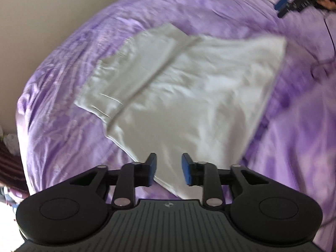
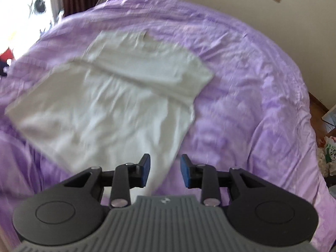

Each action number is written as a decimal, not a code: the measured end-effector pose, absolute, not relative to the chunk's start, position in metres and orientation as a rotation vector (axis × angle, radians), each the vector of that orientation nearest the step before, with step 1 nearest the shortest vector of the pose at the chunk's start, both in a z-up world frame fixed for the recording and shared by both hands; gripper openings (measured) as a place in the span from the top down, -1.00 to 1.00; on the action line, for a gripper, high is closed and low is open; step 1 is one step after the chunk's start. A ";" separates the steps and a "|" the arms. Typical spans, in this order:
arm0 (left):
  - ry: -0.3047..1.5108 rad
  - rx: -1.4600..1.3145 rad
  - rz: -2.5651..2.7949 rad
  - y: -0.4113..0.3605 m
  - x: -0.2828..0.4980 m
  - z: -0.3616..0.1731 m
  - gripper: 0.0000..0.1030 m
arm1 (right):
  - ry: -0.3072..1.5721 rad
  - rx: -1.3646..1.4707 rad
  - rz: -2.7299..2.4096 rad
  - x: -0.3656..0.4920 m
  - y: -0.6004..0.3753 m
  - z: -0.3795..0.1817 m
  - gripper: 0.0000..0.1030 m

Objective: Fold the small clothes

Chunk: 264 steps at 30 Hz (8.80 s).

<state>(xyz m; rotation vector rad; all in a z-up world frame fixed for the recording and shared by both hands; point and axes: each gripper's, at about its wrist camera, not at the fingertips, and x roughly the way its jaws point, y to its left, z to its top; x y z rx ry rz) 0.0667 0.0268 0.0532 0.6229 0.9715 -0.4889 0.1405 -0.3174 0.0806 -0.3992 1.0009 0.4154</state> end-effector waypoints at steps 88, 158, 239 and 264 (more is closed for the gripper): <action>0.937 0.753 -0.565 0.024 0.041 -0.044 0.87 | 0.783 -1.349 0.738 0.053 -0.259 -0.040 0.20; 0.670 0.749 -0.082 0.040 0.300 0.025 0.94 | 0.551 -0.766 0.349 0.335 -0.233 0.056 1.00; 0.737 -0.886 0.184 0.188 0.155 -0.114 -0.32 | 0.852 0.759 0.020 0.217 -0.369 -0.120 -0.21; 0.809 -0.537 0.305 0.169 0.163 -0.115 0.80 | 0.913 0.745 -0.079 0.230 -0.370 -0.142 0.94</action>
